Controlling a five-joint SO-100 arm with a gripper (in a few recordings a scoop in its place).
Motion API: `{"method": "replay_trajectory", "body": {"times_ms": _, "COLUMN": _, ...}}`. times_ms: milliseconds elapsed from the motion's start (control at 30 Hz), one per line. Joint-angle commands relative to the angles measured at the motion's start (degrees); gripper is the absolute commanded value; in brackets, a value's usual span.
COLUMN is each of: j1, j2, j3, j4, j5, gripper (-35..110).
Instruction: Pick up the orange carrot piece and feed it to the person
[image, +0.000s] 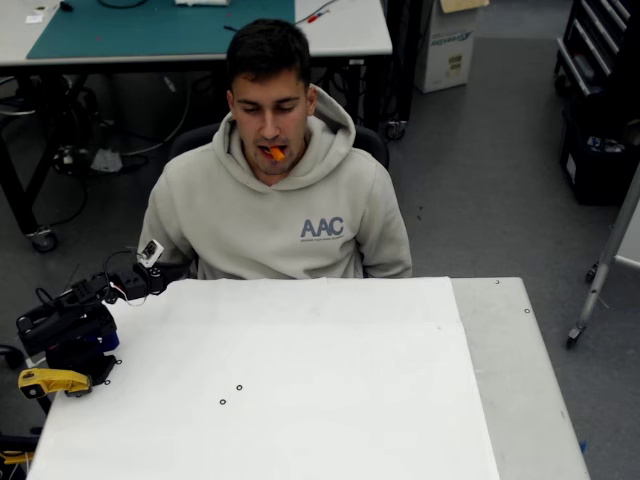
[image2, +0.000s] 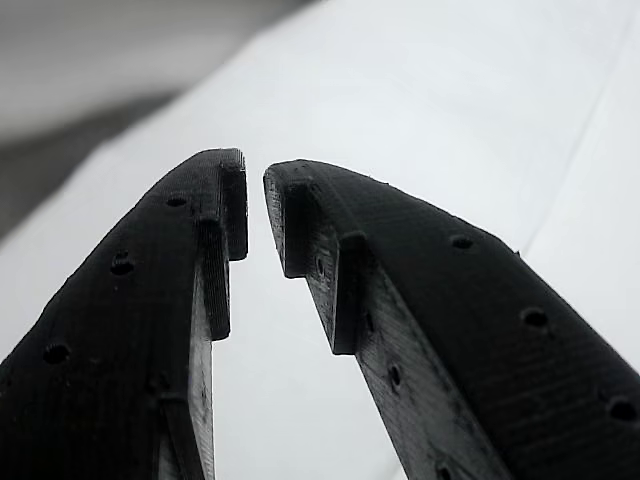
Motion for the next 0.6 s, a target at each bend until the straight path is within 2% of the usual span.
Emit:
{"method": "replay_trajectory", "body": {"times_ms": 0, "j1": -0.8, "j2": 1.0, "j3": -1.2, "j4": 12.0, "j5": -0.4, "gripper": -1}}
{"method": "replay_trajectory", "body": {"times_ms": 200, "j1": -3.2, "j2": 1.0, "j3": -2.8, "j4": 25.0, "j5": -0.4, "gripper": -2}}
{"method": "replay_trajectory", "body": {"times_ms": 567, "j1": -4.7, "j2": 1.0, "j3": -4.3, "j4": 30.1, "j5": -0.4, "gripper": -2}}
